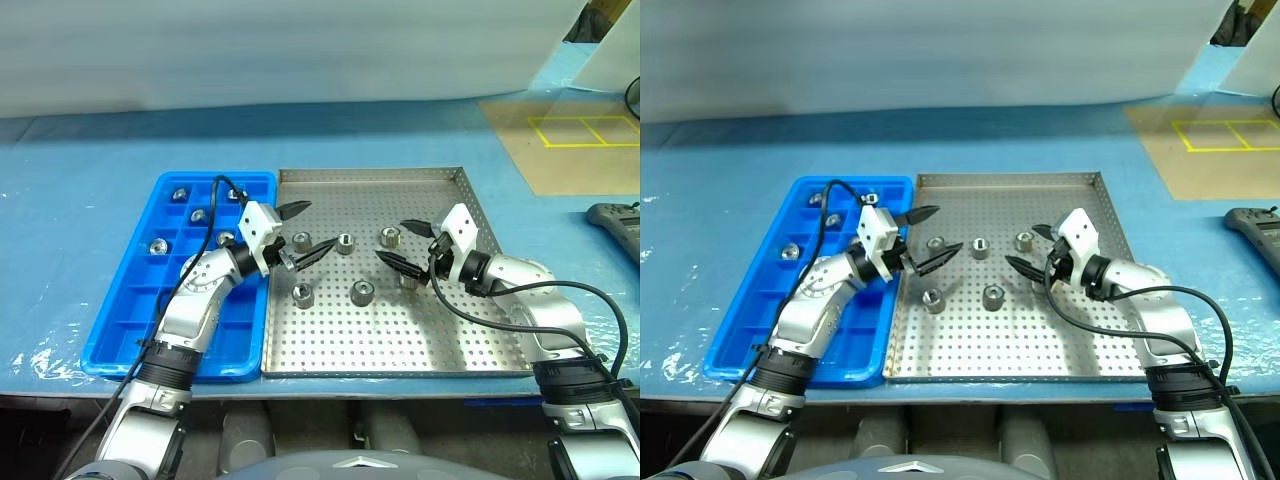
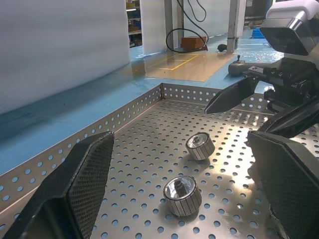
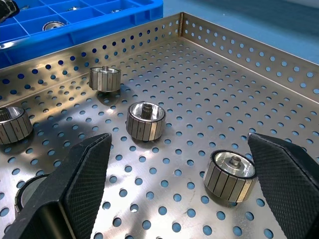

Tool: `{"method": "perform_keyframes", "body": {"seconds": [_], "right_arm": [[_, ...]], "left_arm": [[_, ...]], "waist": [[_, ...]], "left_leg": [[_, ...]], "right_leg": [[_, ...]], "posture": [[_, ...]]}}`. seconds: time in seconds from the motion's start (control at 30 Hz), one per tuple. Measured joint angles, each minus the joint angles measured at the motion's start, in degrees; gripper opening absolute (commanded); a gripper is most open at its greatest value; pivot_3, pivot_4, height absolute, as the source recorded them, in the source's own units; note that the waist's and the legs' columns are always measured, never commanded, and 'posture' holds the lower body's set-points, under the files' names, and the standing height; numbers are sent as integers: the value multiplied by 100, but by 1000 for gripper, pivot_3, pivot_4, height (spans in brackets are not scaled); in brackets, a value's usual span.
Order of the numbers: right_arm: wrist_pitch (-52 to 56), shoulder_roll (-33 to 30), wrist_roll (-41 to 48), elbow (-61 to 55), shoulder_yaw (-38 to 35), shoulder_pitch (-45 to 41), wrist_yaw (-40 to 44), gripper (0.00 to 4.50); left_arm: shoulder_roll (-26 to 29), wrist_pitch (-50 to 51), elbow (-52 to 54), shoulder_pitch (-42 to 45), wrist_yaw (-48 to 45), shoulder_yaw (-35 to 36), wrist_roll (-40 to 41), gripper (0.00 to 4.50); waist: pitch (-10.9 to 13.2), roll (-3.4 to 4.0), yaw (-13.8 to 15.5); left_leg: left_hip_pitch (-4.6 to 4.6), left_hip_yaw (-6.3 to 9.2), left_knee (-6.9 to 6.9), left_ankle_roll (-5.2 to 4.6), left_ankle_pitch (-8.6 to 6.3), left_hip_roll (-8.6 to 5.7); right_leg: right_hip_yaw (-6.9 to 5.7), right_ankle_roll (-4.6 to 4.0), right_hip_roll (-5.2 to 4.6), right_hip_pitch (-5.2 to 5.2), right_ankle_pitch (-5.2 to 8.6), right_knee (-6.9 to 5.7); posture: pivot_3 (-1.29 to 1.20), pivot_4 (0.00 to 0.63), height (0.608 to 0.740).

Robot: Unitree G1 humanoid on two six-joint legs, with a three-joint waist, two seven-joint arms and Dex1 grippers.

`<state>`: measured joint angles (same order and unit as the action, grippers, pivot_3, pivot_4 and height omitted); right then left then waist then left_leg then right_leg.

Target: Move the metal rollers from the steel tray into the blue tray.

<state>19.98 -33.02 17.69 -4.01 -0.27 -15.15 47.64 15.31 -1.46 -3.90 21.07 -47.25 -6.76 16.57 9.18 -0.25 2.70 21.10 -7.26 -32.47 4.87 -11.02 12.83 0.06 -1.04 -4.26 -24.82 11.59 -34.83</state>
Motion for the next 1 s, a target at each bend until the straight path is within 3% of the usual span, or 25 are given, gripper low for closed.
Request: {"method": "perform_keyframes", "body": {"seconds": [0.77,1.0], "right_arm": [[0,2,0,2,0,-7,31,4449],[12,-41,1,0,-2,0,97,4449]], "left_arm": [[59,10,-3,83,-80,-4,-16,4500],[297,266,7,96,-232,-197,-181,4500]], "waist": [[0,0,-1],[0,0,-5]], "left_leg": [[-1,0,0,0,0,0],[-1,0,0,0,0,0]], "right_leg": [[0,0,0,0,0,0],[0,0,0,0,0,-1]], "posture": [[-26,150,740],[-45,150,740]]}}
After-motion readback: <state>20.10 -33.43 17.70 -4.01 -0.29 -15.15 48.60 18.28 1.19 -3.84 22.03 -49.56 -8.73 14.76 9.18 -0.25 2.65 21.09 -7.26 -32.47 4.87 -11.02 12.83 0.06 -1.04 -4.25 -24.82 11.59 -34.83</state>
